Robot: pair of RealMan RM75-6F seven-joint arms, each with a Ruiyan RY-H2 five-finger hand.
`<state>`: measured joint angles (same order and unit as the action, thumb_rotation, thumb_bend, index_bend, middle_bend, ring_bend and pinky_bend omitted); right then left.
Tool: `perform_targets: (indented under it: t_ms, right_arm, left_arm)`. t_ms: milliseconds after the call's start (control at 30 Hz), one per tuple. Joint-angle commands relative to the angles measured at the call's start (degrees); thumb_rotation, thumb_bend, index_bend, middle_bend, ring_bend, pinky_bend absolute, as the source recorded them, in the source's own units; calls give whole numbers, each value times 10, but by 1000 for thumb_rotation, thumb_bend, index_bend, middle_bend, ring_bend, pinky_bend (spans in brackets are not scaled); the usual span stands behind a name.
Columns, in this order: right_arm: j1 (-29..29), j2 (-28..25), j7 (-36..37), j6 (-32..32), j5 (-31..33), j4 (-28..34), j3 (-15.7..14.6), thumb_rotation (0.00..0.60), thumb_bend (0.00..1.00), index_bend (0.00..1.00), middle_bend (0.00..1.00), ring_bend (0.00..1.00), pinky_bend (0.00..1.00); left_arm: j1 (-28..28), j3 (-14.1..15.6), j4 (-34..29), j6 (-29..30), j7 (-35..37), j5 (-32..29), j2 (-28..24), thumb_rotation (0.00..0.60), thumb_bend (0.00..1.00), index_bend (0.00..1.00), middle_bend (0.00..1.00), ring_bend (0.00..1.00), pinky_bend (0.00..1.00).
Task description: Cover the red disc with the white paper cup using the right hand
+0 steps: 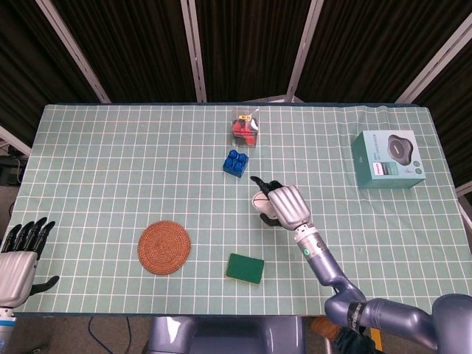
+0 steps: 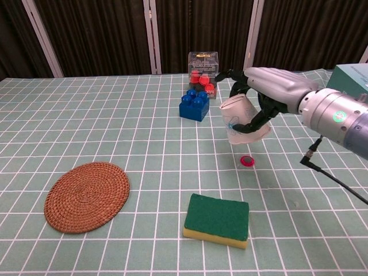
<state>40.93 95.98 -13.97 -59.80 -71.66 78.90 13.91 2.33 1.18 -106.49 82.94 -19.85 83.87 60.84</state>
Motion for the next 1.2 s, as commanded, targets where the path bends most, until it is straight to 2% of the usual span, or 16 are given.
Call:
perform_targets:
  t_ms: [33, 300, 500, 600, 633, 700, 767, 833, 967, 1200]
  right_arm:
    - [7, 18, 8, 11, 17, -10, 8, 600, 222, 120, 423, 299, 633]
    - [14, 59, 8, 9, 15, -60, -2, 600, 222, 120, 423, 286, 633]
    - [12, 68, 18, 9, 8, -86, -10, 600, 223, 120, 423, 282, 630]
    - [10, 66, 21, 10, 7, -89, -12, 600, 222, 120, 417, 253, 597]
    - [9, 65, 22, 12, 6, -90, -14, 600, 217, 117, 396, 223, 552]
    - [7, 60, 26, 19, 8, -86, -18, 600, 197, 96, 337, 158, 398]
    - [5, 50, 24, 29, 12, -77, -22, 600, 160, 59, 258, 69, 188]
    - [2, 40, 21, 34, 14, -64, -27, 600, 142, 30, 197, 15, 102]
    - [-6, 20, 7, 36, 16, -33, -36, 600, 129, 0, 97, 0, 15]
    - [-23, -16, -5, 26, 17, 18, -48, 600, 119, 0, 21, 0, 0]
  left_arm:
    - [1, -1, 0, -1, 0, -2, 0, 600, 0, 0, 0, 0, 0]
    - [2, -2, 2, -3, 0, -8, 0, 600, 0, 0, 0, 0, 0]
    - [3, -1, 1, -4, 0, -10, 0, 600, 0, 0, 0, 0, 0]
    - [3, -1, 1, -5, -1, -10, 0, 600, 0, 0, 0, 0, 0]
    - [3, 0, 0, -5, -1, -10, 0, 600, 0, 0, 0, 0, 0]
    - [3, 0, -1, -5, -1, -9, -1, 600, 0, 0, 0, 0, 0]
    - [3, 1, -1, -5, -1, -9, -1, 600, 0, 0, 0, 0, 0]
    - [3, 0, -1, -4, -1, -9, -1, 600, 0, 0, 0, 0, 0]
    - [4, 2, -2, -6, -2, -9, -1, 600, 0, 0, 0, 0, 0]
    - [1, 5, -7, 1, 5, 2, -6, 600, 0, 0, 0, 0, 0]
